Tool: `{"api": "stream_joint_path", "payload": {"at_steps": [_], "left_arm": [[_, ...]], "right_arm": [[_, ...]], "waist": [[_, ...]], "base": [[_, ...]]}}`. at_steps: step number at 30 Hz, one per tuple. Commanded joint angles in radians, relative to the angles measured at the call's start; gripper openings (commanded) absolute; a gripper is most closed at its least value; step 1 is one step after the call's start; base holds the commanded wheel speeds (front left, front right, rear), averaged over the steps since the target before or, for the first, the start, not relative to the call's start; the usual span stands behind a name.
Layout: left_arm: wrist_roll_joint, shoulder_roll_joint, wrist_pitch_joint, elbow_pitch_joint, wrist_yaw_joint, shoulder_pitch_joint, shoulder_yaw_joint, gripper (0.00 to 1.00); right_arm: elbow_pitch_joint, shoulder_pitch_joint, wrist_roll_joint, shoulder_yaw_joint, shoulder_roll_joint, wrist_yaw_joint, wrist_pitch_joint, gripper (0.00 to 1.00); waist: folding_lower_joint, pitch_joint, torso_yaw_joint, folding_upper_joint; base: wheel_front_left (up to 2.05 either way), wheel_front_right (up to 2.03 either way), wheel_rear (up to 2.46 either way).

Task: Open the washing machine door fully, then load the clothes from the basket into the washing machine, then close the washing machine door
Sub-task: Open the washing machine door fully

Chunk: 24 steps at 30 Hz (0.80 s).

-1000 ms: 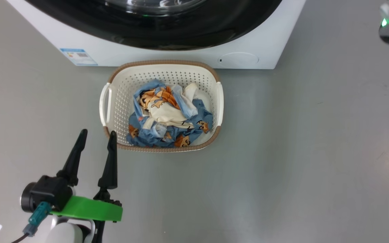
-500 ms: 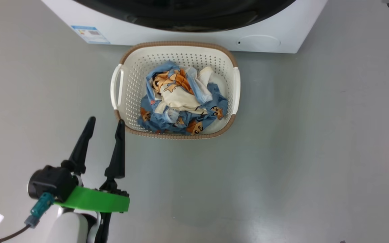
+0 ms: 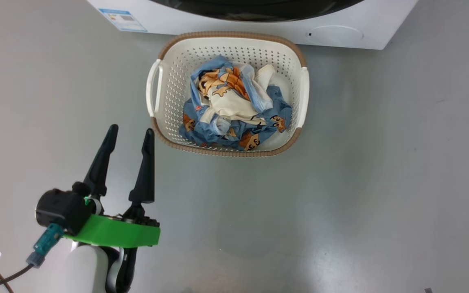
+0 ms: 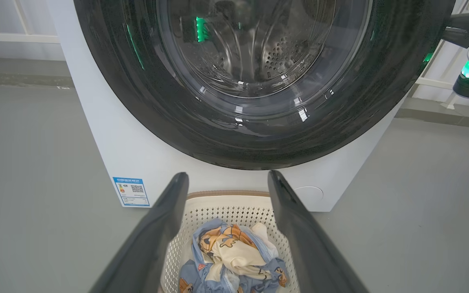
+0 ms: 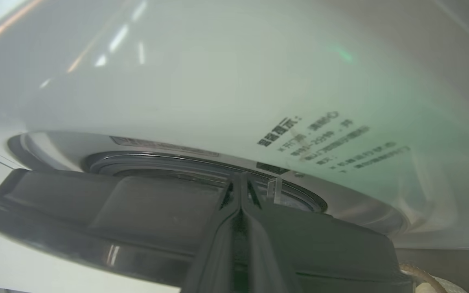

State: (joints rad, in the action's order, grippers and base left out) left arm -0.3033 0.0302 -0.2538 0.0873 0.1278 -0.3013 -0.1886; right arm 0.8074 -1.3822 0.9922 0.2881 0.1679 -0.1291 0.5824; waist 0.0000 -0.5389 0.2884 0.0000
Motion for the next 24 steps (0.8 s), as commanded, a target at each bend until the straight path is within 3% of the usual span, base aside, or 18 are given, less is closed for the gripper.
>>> {"api": "stream_joint_path", "payload": {"at_steps": [1, 10, 24], "left_arm": [[-0.007, 0.02, -0.008, -0.027, 0.003, -0.007, 0.029, 1.0], [-0.017, 0.02, -0.008, -0.026, 0.003, -0.008, 0.032, 1.0], [-0.02, 0.02, -0.008, -0.038, 0.003, -0.006, 0.041, 1.0]], "right_arm": [[-0.025, -0.034, -0.016, -0.004, -0.029, -0.002, 0.011, 0.0], [-0.03, -0.042, -0.051, 0.004, -0.045, -0.002, 0.061, 0.0], [-0.191, 0.089, -0.015, -0.014, -0.062, -0.002, 0.305, 0.0]], "waist": [[0.0, -0.004, 0.009, 0.0], [0.0, -0.01, 0.027, 0.0], [0.0, 0.011, 0.012, 0.0]], "base": [[0.0, 0.0, 0.0], [0.0, 0.0, 0.0], [0.0, 0.0, 0.0]]}}
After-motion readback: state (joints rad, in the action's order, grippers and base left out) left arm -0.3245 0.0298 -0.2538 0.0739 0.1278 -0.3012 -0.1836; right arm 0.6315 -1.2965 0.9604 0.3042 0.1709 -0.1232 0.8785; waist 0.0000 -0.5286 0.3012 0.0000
